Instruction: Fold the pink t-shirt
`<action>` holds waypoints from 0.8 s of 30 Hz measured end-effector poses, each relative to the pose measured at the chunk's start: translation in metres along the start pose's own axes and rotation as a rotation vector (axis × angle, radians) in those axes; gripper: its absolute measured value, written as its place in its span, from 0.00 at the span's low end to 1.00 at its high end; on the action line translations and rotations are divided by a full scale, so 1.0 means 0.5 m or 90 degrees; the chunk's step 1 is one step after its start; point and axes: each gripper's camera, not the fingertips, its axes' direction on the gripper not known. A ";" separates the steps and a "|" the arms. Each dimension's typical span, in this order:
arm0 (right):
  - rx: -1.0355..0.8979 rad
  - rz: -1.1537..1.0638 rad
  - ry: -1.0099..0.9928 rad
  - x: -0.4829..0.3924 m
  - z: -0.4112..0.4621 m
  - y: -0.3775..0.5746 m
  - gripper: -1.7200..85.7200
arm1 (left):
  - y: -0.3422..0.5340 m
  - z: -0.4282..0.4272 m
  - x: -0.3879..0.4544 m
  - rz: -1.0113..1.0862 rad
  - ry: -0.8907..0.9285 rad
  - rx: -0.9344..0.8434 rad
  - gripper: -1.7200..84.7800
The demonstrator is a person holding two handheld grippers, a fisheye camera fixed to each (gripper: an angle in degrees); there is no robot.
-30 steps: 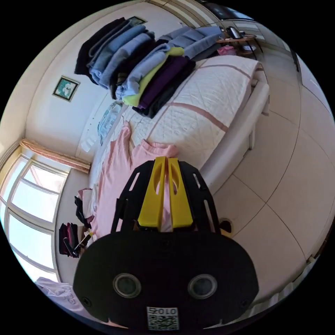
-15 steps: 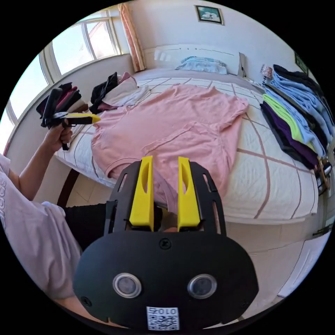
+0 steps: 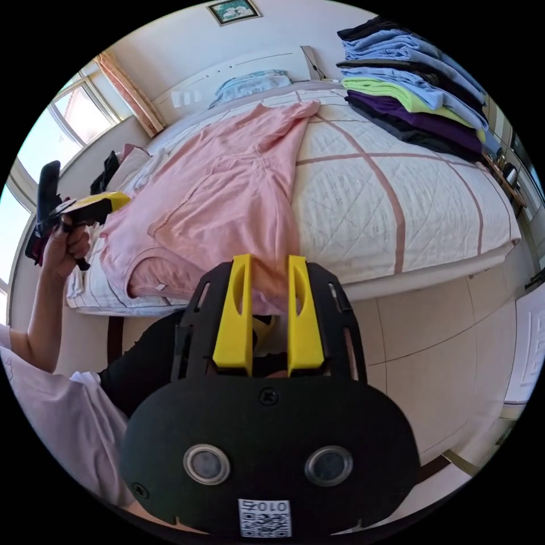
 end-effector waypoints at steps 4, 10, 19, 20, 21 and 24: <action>-0.009 0.004 0.014 0.023 0.009 0.016 0.08 | -0.012 0.006 -0.008 0.001 -0.005 0.001 0.02; 0.032 0.083 -0.074 0.160 -0.013 0.086 0.06 | -0.048 0.027 -0.054 -0.012 -0.005 -0.009 0.02; 0.112 0.071 -0.152 0.198 -0.014 0.144 0.07 | -0.373 0.083 -0.203 -0.049 -0.053 0.072 0.08; 0.125 0.052 -0.143 0.195 -0.023 0.152 0.07 | -0.403 0.092 -0.217 -0.054 -0.053 0.080 0.08; 0.132 0.049 -0.140 0.196 -0.028 0.156 0.07 | -0.462 0.114 -0.246 -0.073 -0.050 0.097 0.09; 0.175 0.035 -0.136 0.204 -0.050 0.176 0.06 | -0.592 0.193 -0.319 -0.132 -0.062 0.100 0.09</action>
